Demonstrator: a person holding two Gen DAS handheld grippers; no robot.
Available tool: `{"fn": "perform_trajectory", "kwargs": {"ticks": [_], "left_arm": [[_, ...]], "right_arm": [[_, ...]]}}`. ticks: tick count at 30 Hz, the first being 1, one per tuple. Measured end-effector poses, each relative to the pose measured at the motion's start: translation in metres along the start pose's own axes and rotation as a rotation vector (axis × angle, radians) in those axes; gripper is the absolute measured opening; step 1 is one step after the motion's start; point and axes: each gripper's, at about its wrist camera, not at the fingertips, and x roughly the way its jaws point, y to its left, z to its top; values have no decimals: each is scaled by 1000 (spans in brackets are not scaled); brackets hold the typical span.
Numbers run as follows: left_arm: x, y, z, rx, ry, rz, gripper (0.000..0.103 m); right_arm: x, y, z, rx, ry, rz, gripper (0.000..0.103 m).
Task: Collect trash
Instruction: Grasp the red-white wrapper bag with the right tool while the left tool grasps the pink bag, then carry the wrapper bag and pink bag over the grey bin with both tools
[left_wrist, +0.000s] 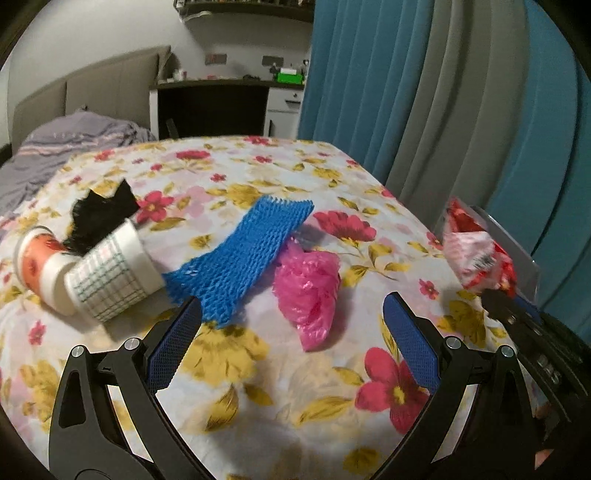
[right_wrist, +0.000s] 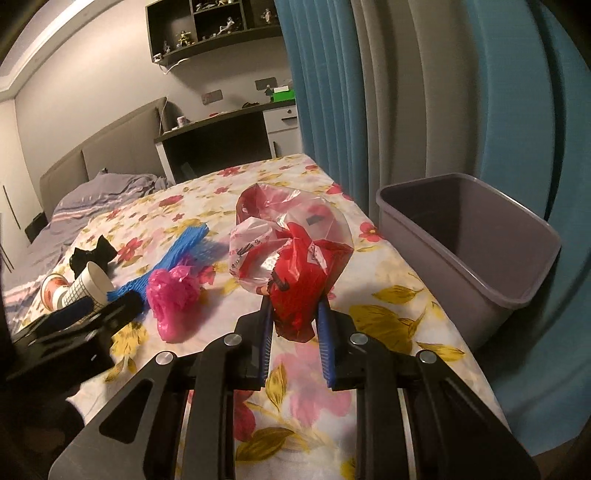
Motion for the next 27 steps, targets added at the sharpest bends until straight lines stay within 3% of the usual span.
{"fn": "perform_trajectory", "kwargs": {"ticks": [4,6,10,15,21,27], "left_arm": [[18,0,3,-8,47,-36,85],[30,1,3,-14,89,-53,75],[45,0,4,-12,138,-60,65],[58,-2,3,1,189,-71,40],[54,-3,2,0,169,-92,30],[29,-14,6,31,106,-138,27]], "right_arm": [[-2,-1,-1,8,-4,4,23],[-3,-1,0,7,-7,9,23],[-2,1,-1,6,-7,18,23],[-1,0,-3,0,0,26,23],[-3,-2,-4,0,-2,25,23],[-8,-4,-4,-1,-12,22,23]]}}
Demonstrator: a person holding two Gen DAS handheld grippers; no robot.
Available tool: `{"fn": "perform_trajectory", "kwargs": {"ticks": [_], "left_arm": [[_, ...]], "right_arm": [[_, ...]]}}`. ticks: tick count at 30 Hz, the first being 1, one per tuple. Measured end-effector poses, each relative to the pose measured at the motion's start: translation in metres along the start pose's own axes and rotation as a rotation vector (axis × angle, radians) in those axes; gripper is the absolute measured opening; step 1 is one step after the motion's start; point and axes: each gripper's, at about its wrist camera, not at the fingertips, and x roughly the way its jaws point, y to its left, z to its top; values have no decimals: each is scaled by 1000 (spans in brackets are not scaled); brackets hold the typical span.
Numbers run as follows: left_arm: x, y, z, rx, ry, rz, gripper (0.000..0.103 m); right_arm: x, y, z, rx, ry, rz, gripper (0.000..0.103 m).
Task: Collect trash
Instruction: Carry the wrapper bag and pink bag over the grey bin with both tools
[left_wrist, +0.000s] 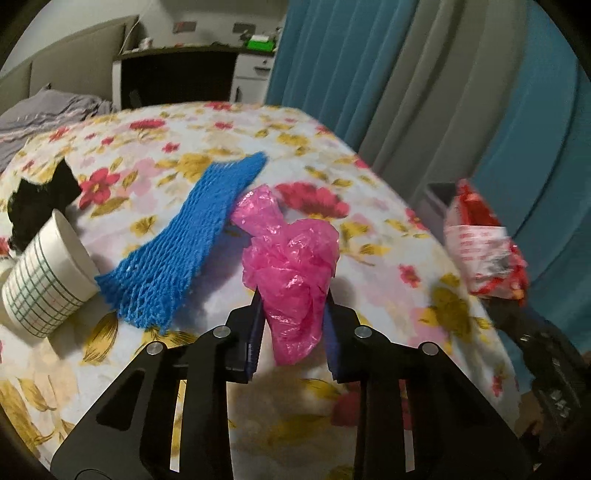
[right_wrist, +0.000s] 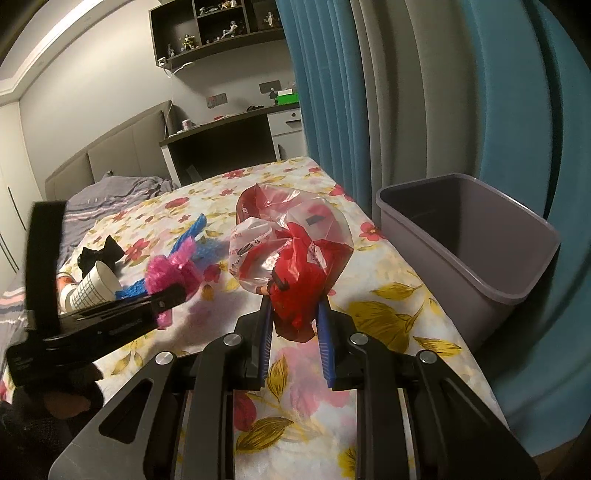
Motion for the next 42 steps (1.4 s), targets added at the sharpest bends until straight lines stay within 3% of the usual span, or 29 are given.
{"fn": "perform_trajectory", "kwargs": {"ticks": [10,18,42], "left_arm": [[-52,-26,7,64,-103,-101,27],[-69,-56,16,119,-141,-134,27],[-10,-162,62,252,-102,-225,27]], "right_arm": [[-19,-10,1,14,-30,-9,23],[-36,-20,5,7,-66,-34,23],[-37,-90,36,12,-112,-221,23]]}}
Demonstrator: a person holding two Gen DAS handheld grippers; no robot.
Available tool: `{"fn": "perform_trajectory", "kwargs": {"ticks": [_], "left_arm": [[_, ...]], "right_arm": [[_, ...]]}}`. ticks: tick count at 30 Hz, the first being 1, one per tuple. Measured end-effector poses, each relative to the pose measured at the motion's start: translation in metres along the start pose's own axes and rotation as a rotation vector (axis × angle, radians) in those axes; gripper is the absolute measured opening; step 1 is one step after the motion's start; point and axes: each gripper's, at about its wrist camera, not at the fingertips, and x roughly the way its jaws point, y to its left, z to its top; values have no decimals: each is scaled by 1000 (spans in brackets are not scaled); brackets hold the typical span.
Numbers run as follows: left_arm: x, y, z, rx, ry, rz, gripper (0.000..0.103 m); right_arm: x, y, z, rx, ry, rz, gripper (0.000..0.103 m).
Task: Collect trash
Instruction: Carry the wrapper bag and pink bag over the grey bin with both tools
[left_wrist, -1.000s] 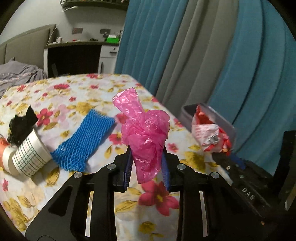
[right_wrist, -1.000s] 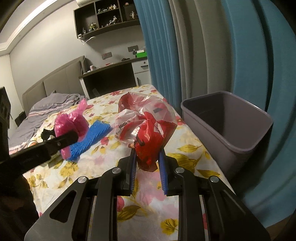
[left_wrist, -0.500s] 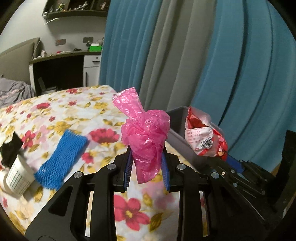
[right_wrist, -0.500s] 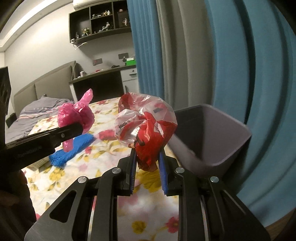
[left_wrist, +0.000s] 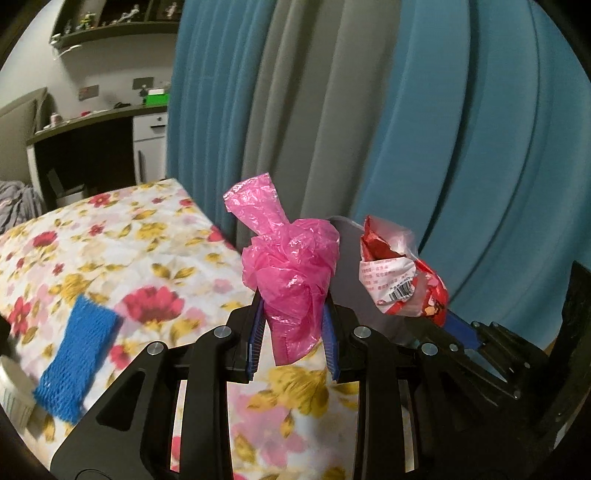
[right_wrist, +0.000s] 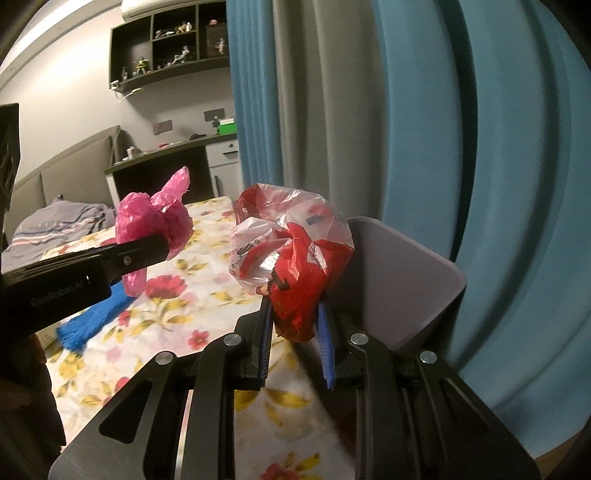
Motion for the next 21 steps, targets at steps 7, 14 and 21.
{"fn": "perform_trajectory", "kwargs": {"ticks": [7,14,21], "left_arm": [[38,-19,11,36,37,-8,27],[70,-35,18,53,63,-17,27],[88,-39,21,46,85,-40,27]], "right_arm": [[17,-24,7,28,9,-50,23],[31,-43,7,57,37,-68,24],[38,-52,9,73,50,-76,24]]}}
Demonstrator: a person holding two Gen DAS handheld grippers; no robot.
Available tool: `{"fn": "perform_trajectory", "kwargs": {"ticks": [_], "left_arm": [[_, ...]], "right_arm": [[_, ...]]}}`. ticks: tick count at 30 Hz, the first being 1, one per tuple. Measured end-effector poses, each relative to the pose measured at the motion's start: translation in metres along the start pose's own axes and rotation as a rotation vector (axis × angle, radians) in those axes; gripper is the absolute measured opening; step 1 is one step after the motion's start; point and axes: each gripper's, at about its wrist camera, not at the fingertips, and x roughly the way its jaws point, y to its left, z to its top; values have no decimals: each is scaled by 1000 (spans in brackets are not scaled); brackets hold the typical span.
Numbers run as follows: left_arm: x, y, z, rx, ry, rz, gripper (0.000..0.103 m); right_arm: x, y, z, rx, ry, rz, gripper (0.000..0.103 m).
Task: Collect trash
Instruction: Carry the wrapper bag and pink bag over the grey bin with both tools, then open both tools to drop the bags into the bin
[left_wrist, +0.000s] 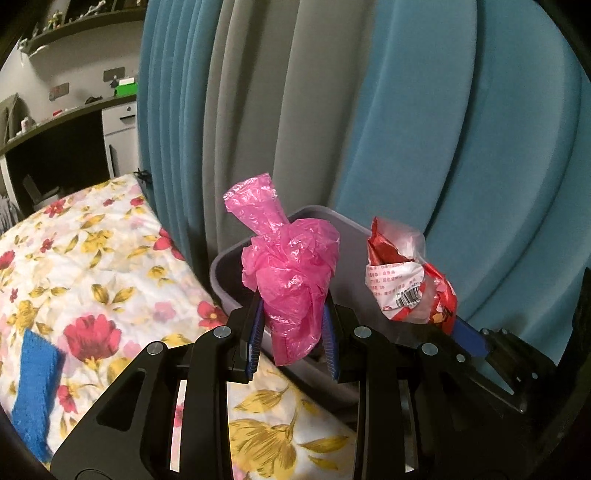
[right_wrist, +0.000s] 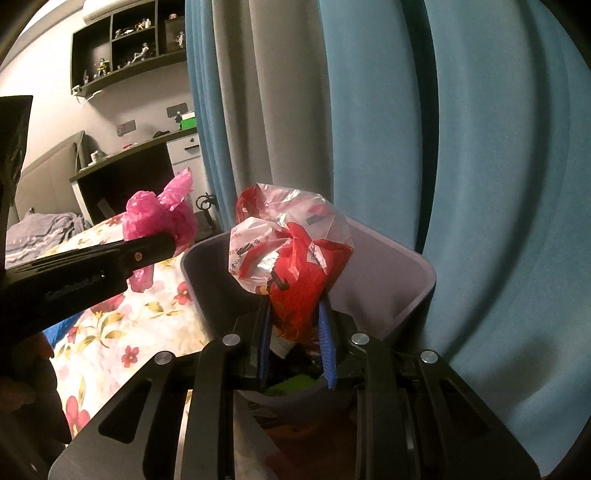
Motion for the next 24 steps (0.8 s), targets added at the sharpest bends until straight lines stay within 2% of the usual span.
{"fn": "perform_trajectory", "kwargs": {"ticks": [15,17,18,19,21,24], "left_arm": [[24,-6,7,-20,18,-82,28],[26,-7,7,-17,17,-93,29],[27,-7,7,-17,16,-101,33],[28,-8,7,-17,16,-117,37],[29,-8,7,-7,15,-111,75],[22,-3,6,-28,-32,-95,94]], "right_arm": [[9,-6,3,26,12,-14,25],[10,-8,2,32,10,-14,28],[10,-8,2,34,10,-14,32],[11,-9,1,35,10,-15,42],[10,-10,0,37,2,-19,49],[5,-12,-3,42,-9,-37,53]]}}
